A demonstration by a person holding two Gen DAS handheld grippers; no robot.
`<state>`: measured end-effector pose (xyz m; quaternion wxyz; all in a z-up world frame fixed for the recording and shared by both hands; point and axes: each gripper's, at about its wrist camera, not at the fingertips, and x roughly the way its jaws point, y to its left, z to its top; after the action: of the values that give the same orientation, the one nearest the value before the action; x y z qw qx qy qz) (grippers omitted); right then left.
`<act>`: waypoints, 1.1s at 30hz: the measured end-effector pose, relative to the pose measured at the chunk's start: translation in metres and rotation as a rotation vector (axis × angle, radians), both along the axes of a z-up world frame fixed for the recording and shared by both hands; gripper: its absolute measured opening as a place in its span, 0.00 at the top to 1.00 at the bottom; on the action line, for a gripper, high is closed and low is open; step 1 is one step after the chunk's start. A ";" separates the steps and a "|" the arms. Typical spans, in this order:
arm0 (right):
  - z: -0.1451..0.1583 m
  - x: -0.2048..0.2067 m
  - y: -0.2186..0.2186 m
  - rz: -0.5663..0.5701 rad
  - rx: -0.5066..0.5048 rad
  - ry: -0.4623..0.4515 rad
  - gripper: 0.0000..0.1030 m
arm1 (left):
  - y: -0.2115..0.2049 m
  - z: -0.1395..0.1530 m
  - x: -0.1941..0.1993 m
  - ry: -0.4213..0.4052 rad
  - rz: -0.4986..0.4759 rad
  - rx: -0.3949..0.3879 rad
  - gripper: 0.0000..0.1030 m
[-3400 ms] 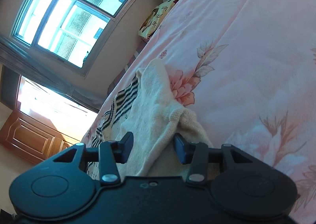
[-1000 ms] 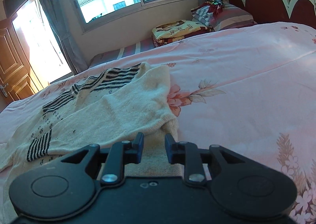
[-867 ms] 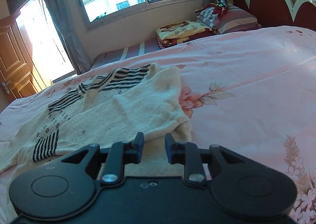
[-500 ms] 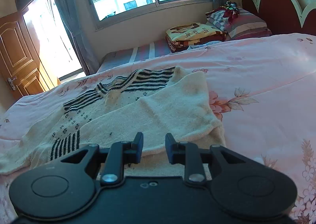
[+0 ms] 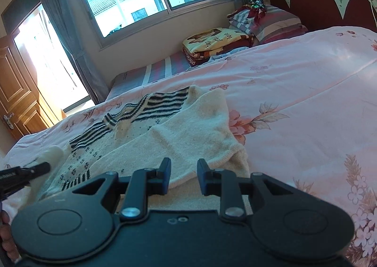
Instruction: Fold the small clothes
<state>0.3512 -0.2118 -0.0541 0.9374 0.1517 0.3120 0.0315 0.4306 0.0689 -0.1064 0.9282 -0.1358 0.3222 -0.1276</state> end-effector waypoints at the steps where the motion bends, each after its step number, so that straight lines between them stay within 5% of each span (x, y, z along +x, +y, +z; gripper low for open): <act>1: 0.000 -0.002 -0.003 0.000 0.001 0.004 0.75 | -0.019 -0.007 0.005 0.043 -0.055 0.015 0.96; 3: -0.001 -0.005 -0.008 -0.001 0.003 0.009 0.74 | -0.058 -0.011 -0.001 0.077 -0.120 0.083 0.96; 4: -0.001 -0.006 -0.010 -0.001 0.010 0.011 0.73 | -0.070 -0.010 -0.015 0.045 -0.116 0.124 0.77; 5: -0.002 -0.007 -0.012 0.000 0.018 0.011 0.72 | -0.075 -0.005 -0.025 0.017 -0.146 0.135 0.32; 6: -0.003 -0.008 -0.013 0.000 0.028 0.010 0.71 | -0.079 0.001 -0.034 -0.006 -0.164 0.124 0.15; 7: -0.003 -0.008 -0.014 0.002 0.037 0.010 0.69 | -0.079 0.007 -0.044 -0.043 -0.159 0.126 0.10; 12: -0.002 -0.002 0.004 0.100 0.074 -0.005 0.66 | -0.043 0.029 -0.086 -0.088 -0.128 0.138 0.10; 18: -0.001 0.013 0.075 0.343 -0.047 -0.016 0.62 | 0.051 0.010 -0.115 -0.008 0.119 0.206 0.24; 22: -0.004 0.018 0.134 0.488 -0.212 -0.035 0.63 | 0.096 -0.007 -0.115 0.058 0.226 0.202 0.36; 29: -0.023 0.024 0.215 0.658 -0.610 -0.091 0.63 | 0.102 -0.016 -0.093 0.052 0.212 0.195 0.39; 30: -0.027 0.025 0.221 0.665 -0.669 -0.101 0.65 | 0.102 -0.016 -0.091 0.049 0.212 0.188 0.39; 31: -0.030 0.026 0.225 0.664 -0.721 -0.120 0.72 | 0.101 -0.015 -0.087 0.045 0.209 0.176 0.51; 32: -0.027 0.028 0.224 0.636 -0.717 -0.127 0.84 | 0.100 -0.012 -0.084 0.044 0.205 0.161 0.62; 33: -0.022 0.031 0.218 0.599 -0.680 -0.131 0.94 | 0.099 -0.011 -0.083 0.040 0.205 0.154 0.64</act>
<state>0.3824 0.0067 -0.0758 0.9013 -0.2637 0.2746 0.2068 0.3476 0.1683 -0.1172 0.9373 -0.0991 0.3340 -0.0041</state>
